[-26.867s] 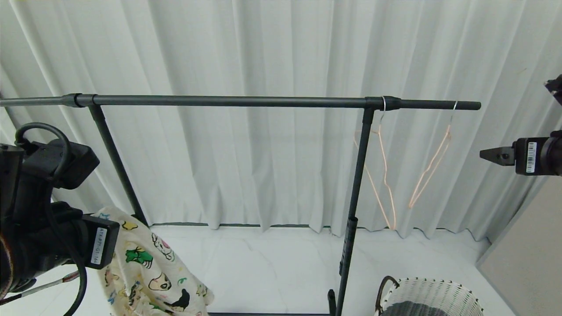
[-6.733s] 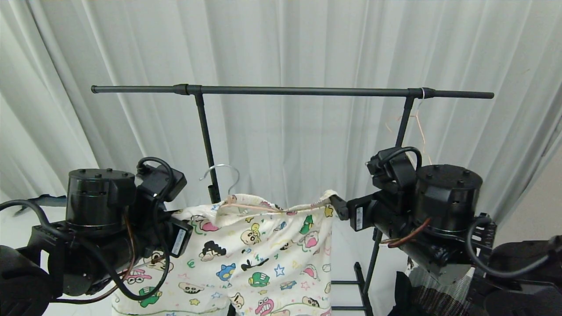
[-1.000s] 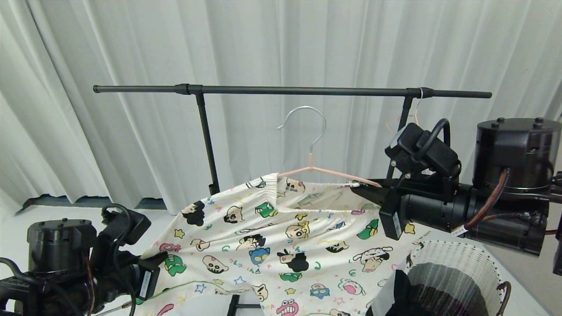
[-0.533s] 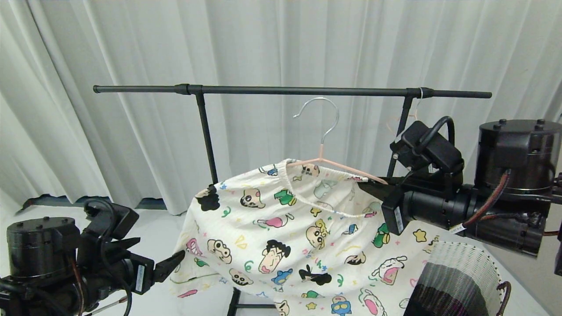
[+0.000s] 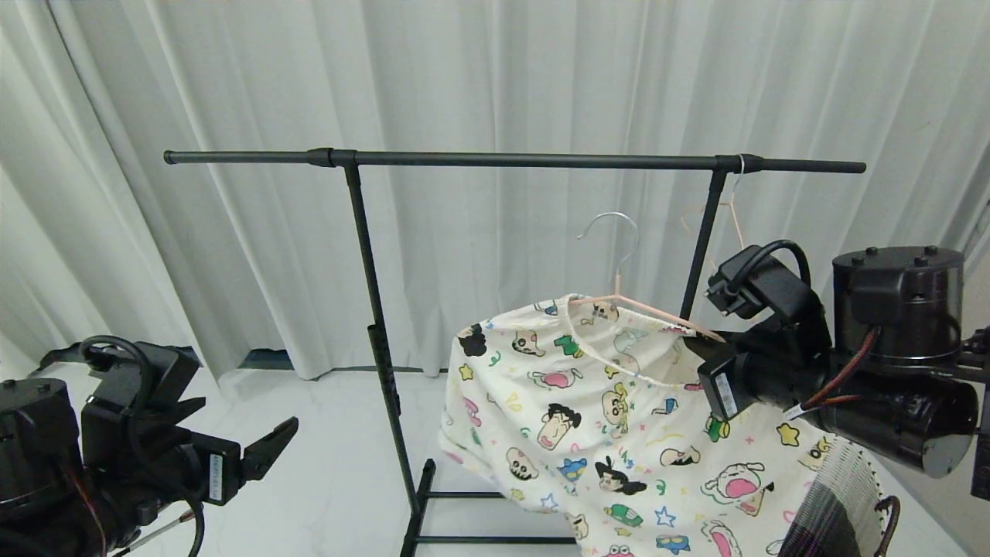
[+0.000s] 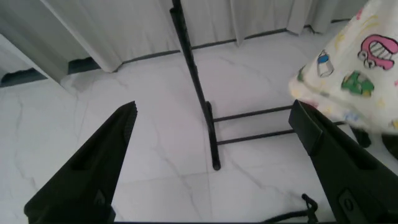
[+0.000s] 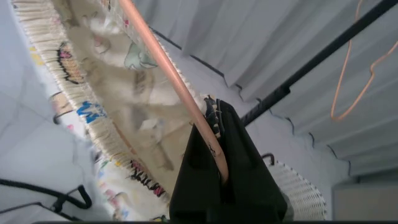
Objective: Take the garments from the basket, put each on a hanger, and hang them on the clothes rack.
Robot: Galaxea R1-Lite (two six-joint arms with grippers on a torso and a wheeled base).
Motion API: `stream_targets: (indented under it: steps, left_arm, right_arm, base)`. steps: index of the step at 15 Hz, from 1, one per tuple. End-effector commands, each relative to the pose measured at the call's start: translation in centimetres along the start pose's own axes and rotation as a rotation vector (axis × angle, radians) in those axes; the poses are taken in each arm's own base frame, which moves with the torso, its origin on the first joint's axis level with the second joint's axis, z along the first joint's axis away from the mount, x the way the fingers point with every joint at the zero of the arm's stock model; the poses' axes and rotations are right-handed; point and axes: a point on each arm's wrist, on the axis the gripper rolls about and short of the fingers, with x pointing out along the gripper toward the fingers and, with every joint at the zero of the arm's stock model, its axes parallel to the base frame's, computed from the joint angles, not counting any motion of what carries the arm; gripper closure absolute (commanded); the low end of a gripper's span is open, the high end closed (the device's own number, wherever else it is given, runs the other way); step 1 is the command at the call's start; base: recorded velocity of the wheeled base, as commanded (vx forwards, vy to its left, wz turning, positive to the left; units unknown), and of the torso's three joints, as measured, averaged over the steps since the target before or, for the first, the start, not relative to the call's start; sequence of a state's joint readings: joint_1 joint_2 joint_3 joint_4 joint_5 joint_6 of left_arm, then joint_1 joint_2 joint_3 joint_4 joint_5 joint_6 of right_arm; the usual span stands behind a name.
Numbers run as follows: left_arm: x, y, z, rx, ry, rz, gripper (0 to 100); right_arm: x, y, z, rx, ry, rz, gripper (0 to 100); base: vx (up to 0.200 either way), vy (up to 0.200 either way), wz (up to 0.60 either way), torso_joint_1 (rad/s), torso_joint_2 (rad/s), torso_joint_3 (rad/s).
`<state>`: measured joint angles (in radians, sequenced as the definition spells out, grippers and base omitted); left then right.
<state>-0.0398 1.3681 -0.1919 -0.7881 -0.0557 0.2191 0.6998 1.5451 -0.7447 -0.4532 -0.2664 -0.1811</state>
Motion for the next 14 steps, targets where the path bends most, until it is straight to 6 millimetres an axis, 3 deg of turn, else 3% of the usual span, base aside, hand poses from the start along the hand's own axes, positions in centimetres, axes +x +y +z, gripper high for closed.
stream_targets:
  steps: [1,4,8,10,14]
  left_arm:
    - [-0.6,0.1,0.4,0.002,-0.036,0.007,0]
    - [-1.2,0.2,1.4,-0.003,-0.020,0.002,0]
    - [-3.3,1.0,6.1,-0.140,0.151,-0.031,0]
    - [-4.6,0.8,6.1,-0.144,0.232,-0.052,0]
    - [-5.1,0.4,4.0,-0.134,0.297,0.037,0]
  right_arm:
    - [0.0,0.0,-0.8,-0.007,0.033,-0.018,100]
    - [0.1,0.1,-1.5,-0.015,0.062,-0.047,100]
    - [0.2,0.1,-1.5,-0.016,0.070,-0.066,100]
    - [0.1,0.1,-1.8,-0.026,0.101,-0.063,100]
    - [0.1,0.1,-2.5,-0.038,0.164,-0.108,100]
  base:
    - [0.000,0.000,0.00,0.000,0.00,0.000]
    - [0.000,0.000,0.00,0.000,0.00,0.000]
    - [0.000,0.000,0.00,0.000,0.00,0.000]
    - [0.000,0.000,0.00,0.000,0.00,0.000]
    - [0.000,0.000,0.00,0.000,0.00,0.000]
